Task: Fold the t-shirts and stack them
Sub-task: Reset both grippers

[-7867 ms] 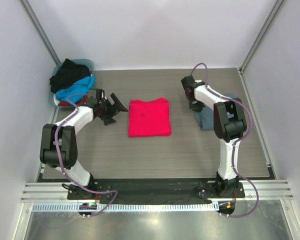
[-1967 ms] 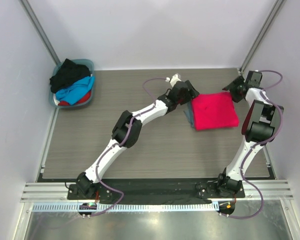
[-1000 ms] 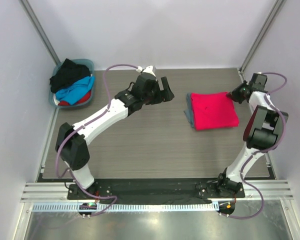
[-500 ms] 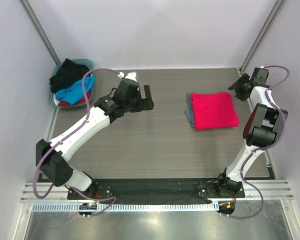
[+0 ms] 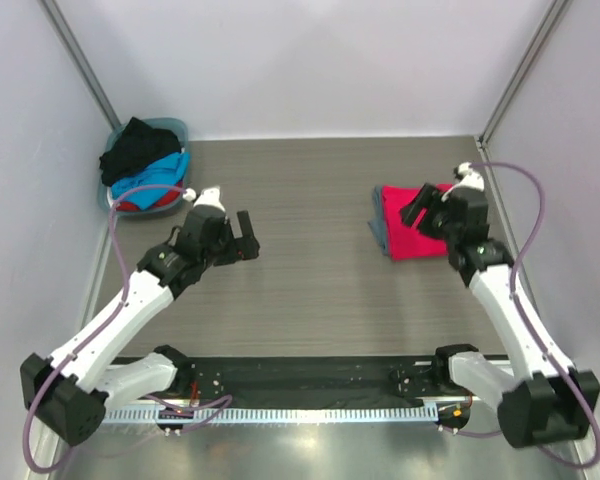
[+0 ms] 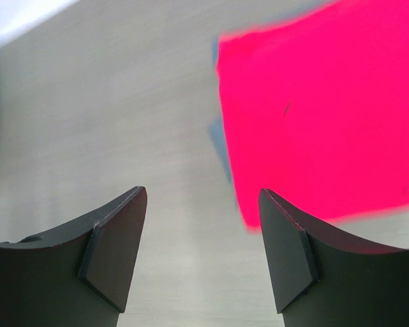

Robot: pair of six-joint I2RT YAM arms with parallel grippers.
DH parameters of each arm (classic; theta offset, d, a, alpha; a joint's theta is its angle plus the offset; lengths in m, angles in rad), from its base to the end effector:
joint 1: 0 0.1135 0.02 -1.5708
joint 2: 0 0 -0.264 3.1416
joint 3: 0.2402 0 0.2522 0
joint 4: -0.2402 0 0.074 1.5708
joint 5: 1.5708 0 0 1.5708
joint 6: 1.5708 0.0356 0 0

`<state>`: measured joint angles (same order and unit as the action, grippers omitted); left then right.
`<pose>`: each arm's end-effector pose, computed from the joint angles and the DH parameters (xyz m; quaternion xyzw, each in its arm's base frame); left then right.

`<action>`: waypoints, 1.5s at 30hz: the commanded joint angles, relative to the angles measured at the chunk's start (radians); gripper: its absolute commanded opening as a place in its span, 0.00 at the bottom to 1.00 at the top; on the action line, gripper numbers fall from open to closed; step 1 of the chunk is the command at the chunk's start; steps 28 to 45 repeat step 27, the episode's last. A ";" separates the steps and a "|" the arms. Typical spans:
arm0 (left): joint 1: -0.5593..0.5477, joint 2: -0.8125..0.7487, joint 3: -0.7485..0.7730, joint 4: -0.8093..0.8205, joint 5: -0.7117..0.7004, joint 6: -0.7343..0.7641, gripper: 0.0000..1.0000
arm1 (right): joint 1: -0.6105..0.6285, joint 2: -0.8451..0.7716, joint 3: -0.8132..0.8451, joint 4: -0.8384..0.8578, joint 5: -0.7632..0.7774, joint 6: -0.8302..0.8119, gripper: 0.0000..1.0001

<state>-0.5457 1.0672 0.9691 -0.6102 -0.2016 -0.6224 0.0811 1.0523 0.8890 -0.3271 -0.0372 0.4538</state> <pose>0.1960 -0.1107 0.3096 -0.0767 0.9016 -0.1531 0.3974 0.2364 0.0205 0.3106 0.1495 0.8444 0.1513 0.4917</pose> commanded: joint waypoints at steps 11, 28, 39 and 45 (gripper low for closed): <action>0.000 -0.907 -0.653 0.297 -0.010 -0.010 1.00 | 0.313 -0.583 -0.453 0.037 0.316 0.031 0.97; 0.000 -0.842 -0.629 0.231 -0.076 -0.043 1.00 | 0.313 -0.466 -0.510 0.071 0.315 0.149 1.00; 0.000 -0.842 -0.629 0.231 -0.076 -0.043 1.00 | 0.313 -0.466 -0.510 0.071 0.315 0.149 1.00; 0.000 -0.842 -0.629 0.231 -0.076 -0.043 1.00 | 0.313 -0.466 -0.510 0.071 0.315 0.149 1.00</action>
